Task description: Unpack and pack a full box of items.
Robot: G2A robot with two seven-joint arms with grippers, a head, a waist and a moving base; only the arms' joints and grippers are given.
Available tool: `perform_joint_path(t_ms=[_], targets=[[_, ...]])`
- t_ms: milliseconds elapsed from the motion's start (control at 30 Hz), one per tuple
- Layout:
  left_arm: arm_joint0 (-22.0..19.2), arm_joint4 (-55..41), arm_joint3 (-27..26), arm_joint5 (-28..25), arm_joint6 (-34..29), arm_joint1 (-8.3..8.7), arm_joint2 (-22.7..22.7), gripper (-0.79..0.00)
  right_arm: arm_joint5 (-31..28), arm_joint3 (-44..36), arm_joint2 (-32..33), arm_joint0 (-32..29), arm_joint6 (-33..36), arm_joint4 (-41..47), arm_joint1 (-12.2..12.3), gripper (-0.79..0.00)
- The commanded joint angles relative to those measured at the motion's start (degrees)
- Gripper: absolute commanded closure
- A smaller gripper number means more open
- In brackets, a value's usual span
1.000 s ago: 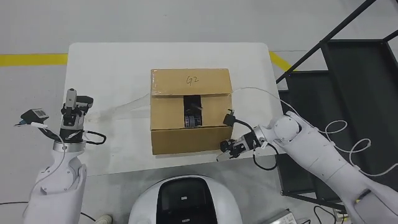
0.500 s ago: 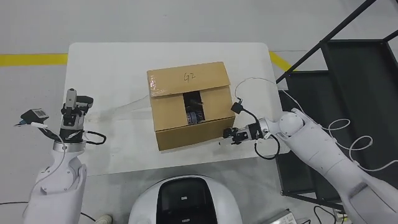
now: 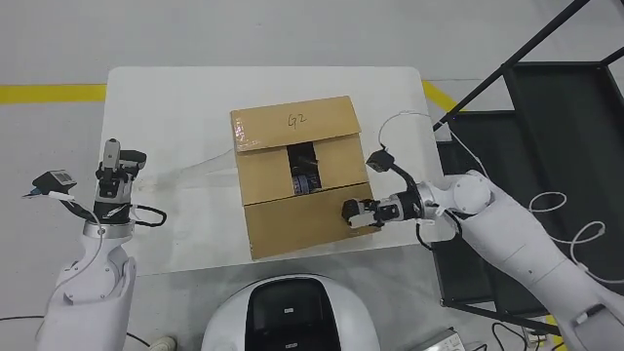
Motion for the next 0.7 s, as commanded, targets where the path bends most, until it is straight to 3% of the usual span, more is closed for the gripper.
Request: perform_joint_path(t_ms=[0,133,233,400,667], targets=[[0.0,0.0,0.0,0.0,0.0,0.0,0.0,-0.785,1.92,1.0,3.21,-1.5,1.92,3.76,1.23,-0.785],[0.0,0.0,0.0,0.0,0.0,0.0,0.0,-0.785,4.5,3.41,6.95,-3.65,4.49,6.8,2.53,-0.785],[-0.2,1.02,-3.7,0.34,-2.58,0.01,1.33,-0.785,5.74,4.36,8.69,-4.7,5.73,9.8,2.83,-0.785],[-1.51,1.46,-6.89,1.78,-13.02,0.33,5.0,-0.785,5.91,5.07,11.89,-6.97,5.91,13.47,3.06,-0.785],[-7.26,-1.9,-2.5,0.77,-30.02,1.03,9.76,-0.785,5.93,5.34,13.43,-8.29,5.92,15.9,3.04,-0.785]])
